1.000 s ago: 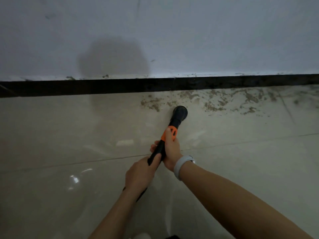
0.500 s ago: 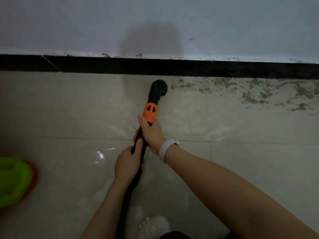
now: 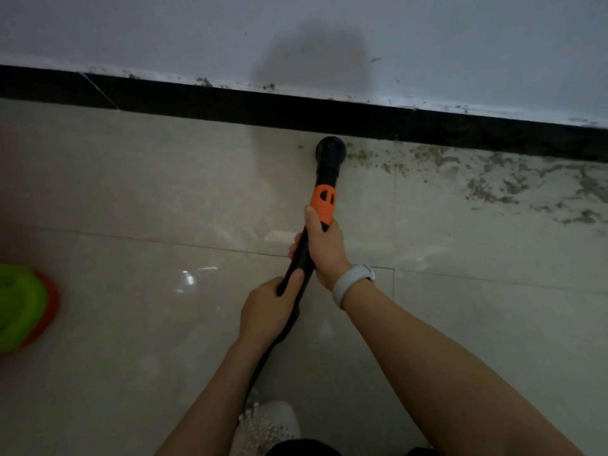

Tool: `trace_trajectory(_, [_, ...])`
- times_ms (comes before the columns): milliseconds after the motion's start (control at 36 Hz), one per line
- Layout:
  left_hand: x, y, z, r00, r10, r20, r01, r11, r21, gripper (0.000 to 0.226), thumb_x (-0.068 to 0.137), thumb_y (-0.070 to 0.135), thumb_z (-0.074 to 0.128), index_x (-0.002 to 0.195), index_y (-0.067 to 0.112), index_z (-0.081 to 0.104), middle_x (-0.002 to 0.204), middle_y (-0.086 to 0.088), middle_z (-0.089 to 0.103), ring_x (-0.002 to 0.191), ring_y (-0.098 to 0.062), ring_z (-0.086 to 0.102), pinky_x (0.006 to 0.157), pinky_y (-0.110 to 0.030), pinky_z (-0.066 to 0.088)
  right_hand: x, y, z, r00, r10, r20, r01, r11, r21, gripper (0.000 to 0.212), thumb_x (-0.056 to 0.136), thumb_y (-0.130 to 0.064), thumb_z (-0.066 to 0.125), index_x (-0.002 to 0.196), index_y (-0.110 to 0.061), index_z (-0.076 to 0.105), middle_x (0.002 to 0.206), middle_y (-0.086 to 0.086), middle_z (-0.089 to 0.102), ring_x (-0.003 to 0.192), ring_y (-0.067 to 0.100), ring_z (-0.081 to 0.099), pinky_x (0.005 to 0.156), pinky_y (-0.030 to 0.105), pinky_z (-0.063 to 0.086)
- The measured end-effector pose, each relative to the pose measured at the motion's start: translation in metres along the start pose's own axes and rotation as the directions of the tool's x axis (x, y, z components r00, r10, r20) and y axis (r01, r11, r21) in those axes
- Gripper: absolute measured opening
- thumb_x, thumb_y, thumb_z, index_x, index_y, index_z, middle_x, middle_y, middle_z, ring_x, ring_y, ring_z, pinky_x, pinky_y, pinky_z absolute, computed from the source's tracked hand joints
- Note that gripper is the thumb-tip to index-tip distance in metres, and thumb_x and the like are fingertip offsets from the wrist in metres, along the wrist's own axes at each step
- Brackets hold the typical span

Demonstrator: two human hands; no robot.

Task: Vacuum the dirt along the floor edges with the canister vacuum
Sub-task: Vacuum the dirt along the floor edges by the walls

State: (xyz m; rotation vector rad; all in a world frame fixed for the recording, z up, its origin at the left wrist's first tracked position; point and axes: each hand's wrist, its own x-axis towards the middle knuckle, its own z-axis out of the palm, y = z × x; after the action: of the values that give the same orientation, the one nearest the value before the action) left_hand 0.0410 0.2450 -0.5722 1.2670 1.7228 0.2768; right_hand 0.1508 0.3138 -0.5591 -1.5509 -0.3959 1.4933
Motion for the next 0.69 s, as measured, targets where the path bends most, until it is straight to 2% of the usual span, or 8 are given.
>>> trace_trajectory(167, [-0.007,0.010,0.012,0.999,0.031,-0.010,-0.030,0.996,0.078,0.052,0.091,0.061,0.037,0.064,0.020,0.052,0.065,0.001,0.060,0.064,-0.019,0.059,0.055,-0.029,0.039,-0.001,0.002,-0.018,0.992,-0.034,-0.121,0.036,0.999,0.015,0.026,0.098,-0.032,0.054,0.097,-0.007,0.046,0.060,0.008,0.052,0.040,0.014,0.053,0.043,0.026,0.051])
trace_trajectory(361, [-0.004,0.009,0.008,0.999,0.022,-0.042,-0.019,0.997,0.068,0.052,0.092,0.059,0.039,0.062,0.020,0.052,0.063,-0.001,0.059,0.062,-0.020,0.057,0.054,-0.029,0.037,-0.005,0.005,-0.008,0.996,0.011,-0.090,0.003,0.988,0.156,0.024,0.096,-0.033,0.057,0.097,-0.012,0.046,0.062,0.006,0.052,0.044,0.017,0.052,0.049,0.029,0.053])
trace_trajectory(444, [-0.006,0.006,0.004,0.998,0.008,-0.066,-0.007,1.000,0.022,0.051,0.093,0.056,0.041,0.060,0.018,0.051,0.060,-0.002,0.057,0.057,-0.019,0.053,0.053,-0.029,0.034,-0.008,0.007,-0.001,0.998,0.061,-0.024,-0.055,0.979,0.195,0.022,0.094,-0.029,0.061,0.098,-0.014,0.046,0.063,0.006,0.052,0.045,0.018,0.052,0.049,0.030,0.053])
trace_trajectory(556, [-0.010,-0.001,-0.004,0.991,-0.009,-0.131,0.003,0.999,-0.045,0.049,0.095,0.051,0.041,0.061,0.019,0.051,0.061,-0.003,0.057,0.059,-0.018,0.052,0.053,-0.030,0.034,-0.006,0.004,0.015,0.994,0.097,0.049,-0.102,0.988,0.113,0.022,0.094,-0.025,0.062,0.086,-0.014,0.043,0.058,0.006,0.050,0.041,0.018,0.048,0.046,0.028,0.049])
trace_trajectory(694, [-0.010,-0.003,-0.006,0.981,0.011,-0.194,-0.032,0.994,-0.103,0.040,0.095,0.047,0.047,0.065,0.021,0.054,0.062,-0.001,0.057,0.061,-0.021,0.055,0.054,-0.030,0.036,0.000,-0.004,0.029,0.993,0.109,0.038,-0.111,0.993,0.040,0.026,0.094,-0.027,0.060,0.080,-0.014,0.043,0.055,0.006,0.050,0.040,0.018,0.048,0.046,0.028,0.049])
